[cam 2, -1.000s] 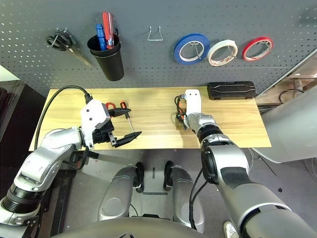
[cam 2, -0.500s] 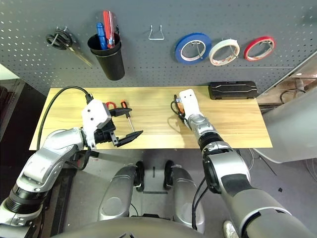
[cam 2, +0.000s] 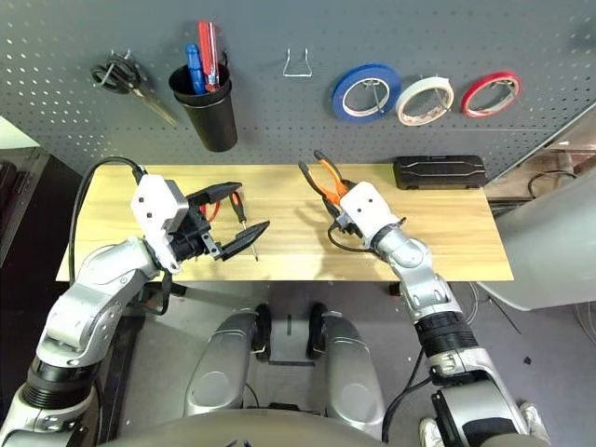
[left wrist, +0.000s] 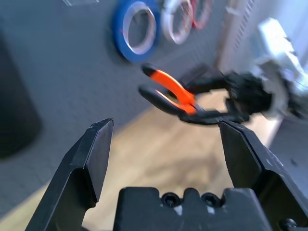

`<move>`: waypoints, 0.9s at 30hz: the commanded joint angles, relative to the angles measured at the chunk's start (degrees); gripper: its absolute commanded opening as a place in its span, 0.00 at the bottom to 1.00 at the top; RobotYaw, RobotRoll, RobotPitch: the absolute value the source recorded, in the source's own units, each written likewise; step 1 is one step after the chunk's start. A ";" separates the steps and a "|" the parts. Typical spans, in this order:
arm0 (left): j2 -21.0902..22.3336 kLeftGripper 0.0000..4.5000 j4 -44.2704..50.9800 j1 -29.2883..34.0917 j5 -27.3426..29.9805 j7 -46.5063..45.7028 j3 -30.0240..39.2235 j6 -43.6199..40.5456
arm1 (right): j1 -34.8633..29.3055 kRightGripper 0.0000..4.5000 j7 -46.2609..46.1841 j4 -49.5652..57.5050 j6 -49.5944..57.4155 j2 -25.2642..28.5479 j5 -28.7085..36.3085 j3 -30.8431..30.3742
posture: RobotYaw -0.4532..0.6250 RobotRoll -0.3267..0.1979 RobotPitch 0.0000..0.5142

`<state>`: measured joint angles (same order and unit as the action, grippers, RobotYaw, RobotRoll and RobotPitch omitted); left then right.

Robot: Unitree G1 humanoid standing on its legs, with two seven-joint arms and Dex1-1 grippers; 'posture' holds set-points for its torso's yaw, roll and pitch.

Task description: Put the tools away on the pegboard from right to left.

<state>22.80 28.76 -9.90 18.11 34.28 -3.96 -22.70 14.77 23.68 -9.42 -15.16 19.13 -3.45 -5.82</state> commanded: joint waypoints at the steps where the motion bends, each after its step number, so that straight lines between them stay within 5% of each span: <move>1: -0.79 1.00 0.95 -1.07 1.50 -1.28 1.25 -0.11 | 1.09 0.50 -0.52 5.82 -3.19 -0.10 1.92 1.77 | 0.62 0.62 0.34; 8: -3.92 1.00 -0.16 -4.74 7.02 -4.73 5.79 -3.11 | 9.81 0.50 -5.67 7.60 0.35 -3.36 2.31 4.21 | 0.62 0.62 0.32; 17: -0.69 1.00 -3.87 -6.16 6.28 -3.25 7.49 -0.44 | 21.87 0.50 -11.52 5.81 2.90 -7.90 1.96 5.28 | 0.63 0.62 0.31; 27: -0.27 1.00 -4.67 -6.12 5.22 -3.22 6.12 1.24 | 33.57 0.50 -15.93 -8.50 -1.69 -10.56 2.05 6.38 | 0.64 0.62 0.30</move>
<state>22.39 23.91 -16.66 24.18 30.83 3.18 -22.01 46.58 8.94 -16.22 -14.27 8.85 -1.73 -1.04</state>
